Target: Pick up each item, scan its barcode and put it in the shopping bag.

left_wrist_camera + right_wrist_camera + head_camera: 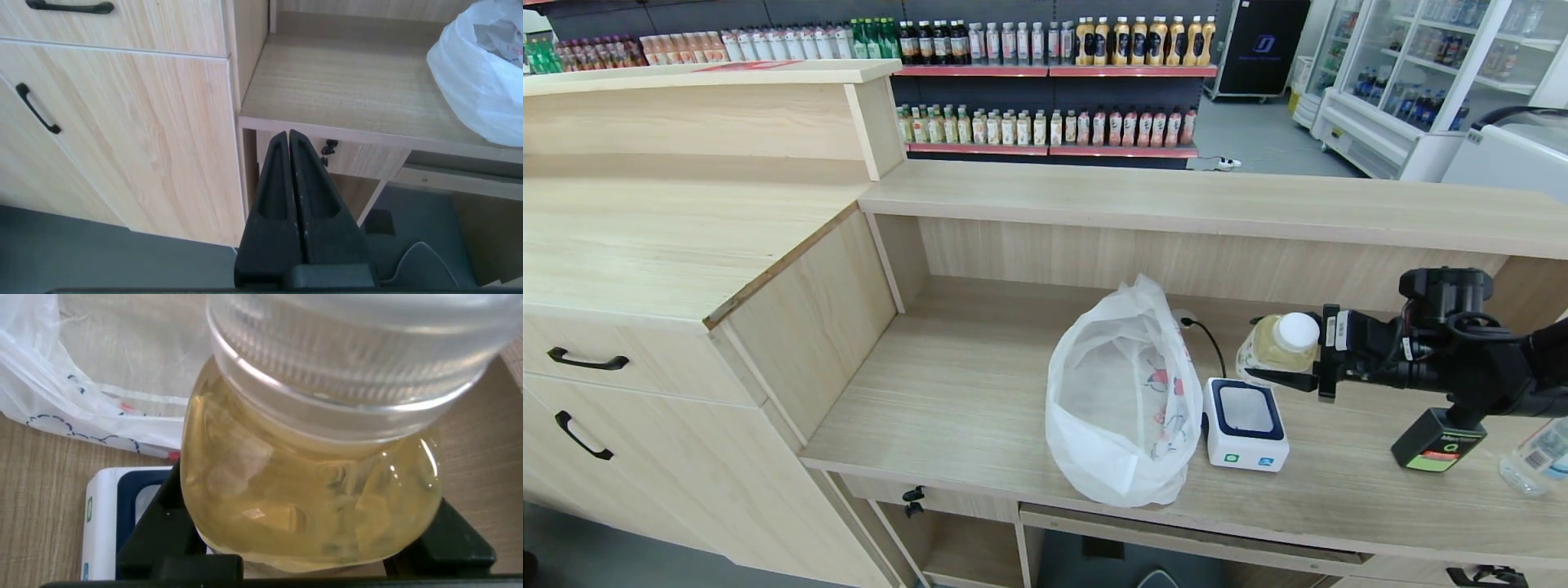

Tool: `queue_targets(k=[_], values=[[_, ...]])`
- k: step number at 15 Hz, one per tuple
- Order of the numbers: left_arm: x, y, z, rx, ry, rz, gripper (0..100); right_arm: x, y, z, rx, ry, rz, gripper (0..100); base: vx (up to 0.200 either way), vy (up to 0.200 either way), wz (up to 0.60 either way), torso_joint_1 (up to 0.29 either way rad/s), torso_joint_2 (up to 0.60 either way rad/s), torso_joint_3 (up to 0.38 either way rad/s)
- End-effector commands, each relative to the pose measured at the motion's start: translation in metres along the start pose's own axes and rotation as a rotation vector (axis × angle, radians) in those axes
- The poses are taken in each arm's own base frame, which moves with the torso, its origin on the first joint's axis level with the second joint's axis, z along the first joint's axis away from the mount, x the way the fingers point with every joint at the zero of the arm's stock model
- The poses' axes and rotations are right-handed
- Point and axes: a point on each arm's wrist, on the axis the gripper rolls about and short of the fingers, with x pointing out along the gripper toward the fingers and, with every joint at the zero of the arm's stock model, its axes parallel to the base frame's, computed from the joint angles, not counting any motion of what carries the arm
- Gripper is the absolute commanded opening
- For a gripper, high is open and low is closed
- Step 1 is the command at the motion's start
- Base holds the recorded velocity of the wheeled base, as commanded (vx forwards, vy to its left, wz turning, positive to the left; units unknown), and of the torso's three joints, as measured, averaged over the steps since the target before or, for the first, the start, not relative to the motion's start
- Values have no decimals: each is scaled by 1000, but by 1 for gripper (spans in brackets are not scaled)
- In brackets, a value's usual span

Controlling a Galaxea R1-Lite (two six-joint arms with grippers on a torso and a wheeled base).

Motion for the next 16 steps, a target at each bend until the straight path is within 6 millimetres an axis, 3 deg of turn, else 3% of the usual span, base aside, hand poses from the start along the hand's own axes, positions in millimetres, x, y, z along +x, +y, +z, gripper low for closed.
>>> queue_targets(k=[1, 7, 8, 10, 12, 14, 16], values=[[0, 0, 0, 0, 0, 0, 0, 0, -1, 0, -2, 0, -1, 0, 0, 0, 0, 0, 0, 0], [0, 0, 0, 0, 0, 0, 0, -4, -2, 8, 37, 3, 6, 0, 0, 0, 0, 0, 0, 0], [0, 0, 0, 0, 0, 0, 0, -18, -4, 22, 100, 16, 1, 0, 0, 0, 0, 0, 0, 0], [0, 0, 0, 0, 0, 0, 0, -78, -1, 66, 329, 85, -51, 0, 0, 0, 0, 0, 0, 0], [0, 0, 0, 0, 0, 0, 0, -126, 15, 106, 505, 142, -127, 0, 0, 0, 0, 0, 0, 0], [0, 0, 0, 0, 0, 0, 0, -162, 26, 137, 658, 184, -199, 0, 0, 0, 0, 0, 0, 0], [0, 0, 0, 0, 0, 0, 0, -177, 36, 159, 741, 203, -247, 0, 0, 0, 0, 0, 0, 0]])
